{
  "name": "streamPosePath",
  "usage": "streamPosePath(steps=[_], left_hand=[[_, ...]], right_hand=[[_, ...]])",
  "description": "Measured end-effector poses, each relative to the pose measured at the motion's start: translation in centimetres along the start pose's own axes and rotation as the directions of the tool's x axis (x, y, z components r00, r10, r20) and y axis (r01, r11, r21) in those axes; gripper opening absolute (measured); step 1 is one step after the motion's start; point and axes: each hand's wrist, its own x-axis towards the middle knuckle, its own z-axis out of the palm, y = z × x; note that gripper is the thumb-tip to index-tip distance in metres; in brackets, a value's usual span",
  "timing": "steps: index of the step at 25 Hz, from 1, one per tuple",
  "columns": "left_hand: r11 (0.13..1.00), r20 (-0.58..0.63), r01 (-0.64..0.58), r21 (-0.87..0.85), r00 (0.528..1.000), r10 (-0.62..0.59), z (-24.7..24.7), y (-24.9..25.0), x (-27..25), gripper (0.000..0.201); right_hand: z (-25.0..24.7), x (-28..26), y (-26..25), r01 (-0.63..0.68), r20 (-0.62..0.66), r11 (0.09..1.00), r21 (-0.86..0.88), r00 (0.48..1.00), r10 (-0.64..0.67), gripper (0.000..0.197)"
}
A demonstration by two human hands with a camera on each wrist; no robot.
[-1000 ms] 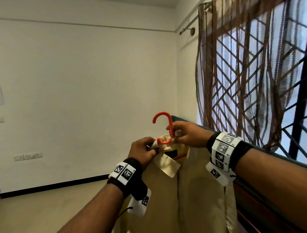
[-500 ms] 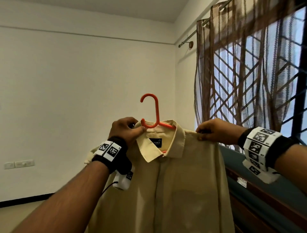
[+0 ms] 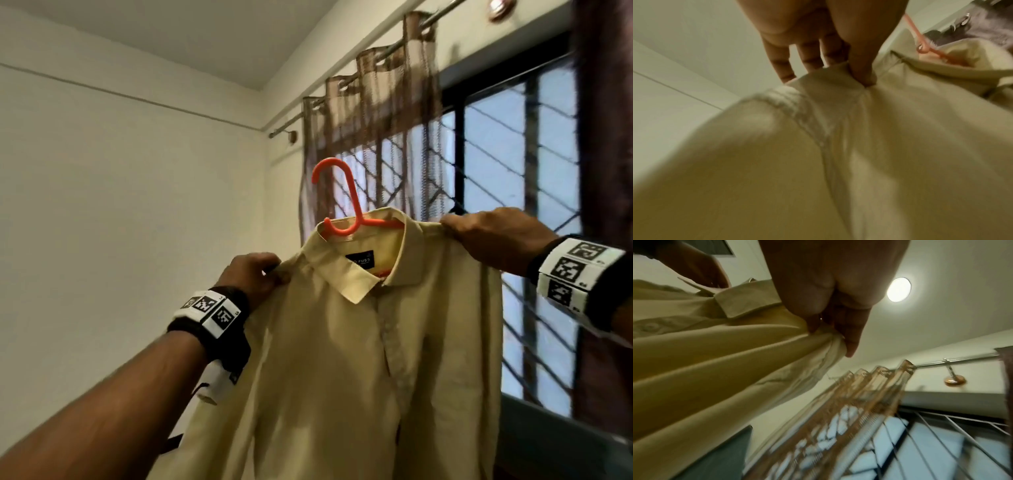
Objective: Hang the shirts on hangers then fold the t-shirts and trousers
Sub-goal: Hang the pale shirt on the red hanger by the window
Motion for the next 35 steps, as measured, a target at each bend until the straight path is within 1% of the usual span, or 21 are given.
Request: streamPosePath(steps=[1,3,5,7,9,10,12,14,16,18,19,20,21,22,23,24,25,27,30,32,35], left_hand=[[1.0,0.001,0.012,0.02,1.0,-0.012,2.1,1.9,1.0,0.004],[0.992,0.077,0.021,0.121,0.997,-0.031,6.4,6.2,2.7,0.009],[0.975,0.087,0.009,0.222,0.996,-0.029,9.9,10.6,4.0,0.016],[0.992,0.053,0.069,0.107,0.996,-0.075,13.4,15.8,5.0,0.018],[0.994,0.054,0.102,-0.045,0.994,-0.1,16.4,20.6,5.4,0.018],[0.989,0.049,0.104,-0.102,0.994,-0.099,17.7,22.8,5.5,0.02],[0.978,-0.028,0.076,-0.194,0.996,-0.083,20.1,26.9,6.2,0.023],[0.986,-0.107,-0.006,-0.166,0.994,-0.012,21.6,30.9,6.8,0.024],[0.988,-0.167,-0.056,-0.143,0.985,0.032,23.4,36.2,8.4,0.023],[0.975,-0.189,-0.16,-0.155,0.973,0.129,24.8,41.5,9.7,0.02],[0.957,-0.224,-0.21,-0.199,0.961,0.164,25.6,43.9,10.4,0.018],[0.931,-0.276,-0.285,-0.226,0.936,0.22,27.2,48.3,11.8,0.017],[0.923,-0.293,-0.333,-0.195,0.917,0.269,27.6,48.5,12.1,0.018],[0.92,-0.294,-0.354,-0.169,0.909,0.295,27.9,49.4,12.1,0.019],[0.881,-0.339,-0.419,-0.218,0.879,0.334,29.2,53.0,12.7,0.021],[0.849,-0.347,-0.454,-0.272,0.869,0.353,29.9,56.3,13.3,0.022],[0.793,-0.363,-0.51,-0.333,0.846,0.391,30.3,59.7,13.9,0.024],[0.68,-0.399,-0.587,-0.439,0.806,0.437,31.1,66.4,13.8,0.03],[0.544,-0.444,-0.626,-0.559,0.78,0.441,32.3,74.8,13.0,0.046],[0.417,-0.504,-0.683,-0.599,0.727,0.467,33.2,80.8,11.0,0.046],[0.222,-0.546,-0.746,-0.628,0.626,0.557,33.2,89.0,6.0,0.047]], right_hand=[[-0.3,-1.2,1.9,-0.042,0.032,0.997,-0.061,0.999,0.044,0.011],[-0.3,-3.1,4.9,-0.1,0.089,0.979,-0.179,0.989,0.117,0.017],[0.2,-4.3,6.7,-0.235,0.113,0.951,-0.199,0.959,0.26,0.027],[0.7,-6.1,9.3,-0.426,0.094,0.895,-0.133,0.894,0.439,0.032],[1.2,-8.7,12.6,-0.532,0.07,0.843,-0.074,0.841,0.537,0.031],[1.4,-10.1,14.8,-0.546,0.046,0.836,-0.062,0.835,0.549,0.03],[1.0,-12.9,18.7,-0.536,0.008,0.84,-0.082,0.843,0.538,0.024],[0.1,-15.2,22.6,-0.556,-0.027,0.825,-0.103,0.831,0.556,0.018],[-1.8,-17.0,26.9,-0.576,-0.066,0.789,-0.215,0.814,0.577,0.017],[-4.0,-18.2,31.0,-0.583,-0.088,0.752,-0.306,0.804,0.588,0.019],[-4.9,-18.6,33.1,-0.588,-0.107,0.72,-0.368,0.797,0.595,0.02],[-7.1,-19.8,35.8,-0.579,-0.145,0.659,-0.481,0.793,0.591,0.022],[-8.0,-19.9,36.4,-0.566,-0.149,0.658,-0.498,0.803,0.577,0.024],[-9.0,-20.2,37.0,-0.554,-0.131,0.617,-0.559,0.794,0.593,0.025],[-10.6,-21.3,38.7,-0.514,-0.155,0.563,-0.647,0.812,0.563,0.026],[-12.1,-22.2,40.3,-0.485,-0.165,0.468,-0.739,0.803,0.572,0.026],[-13.9,-23.0,42.0,-0.464,-0.173,0.404,-0.788,0.798,0.578,0.026],[-17.3,-25.0,44.5,-0.502,-0.215,0.287,-0.816,0.724,0.656,0.028],[-22.4,-27.9,46.0,-0.46,-0.237,0.107,-0.881,0.626,0.743,0.031],[-25.3,-30.7,46.7,-0.408,-0.26,-0.022,-0.913,0.539,0.801,0.031],[-29.2,-34.2,46.8,-0.282,-0.291,-0.171,-0.944,0.465,0.836,0.03]])
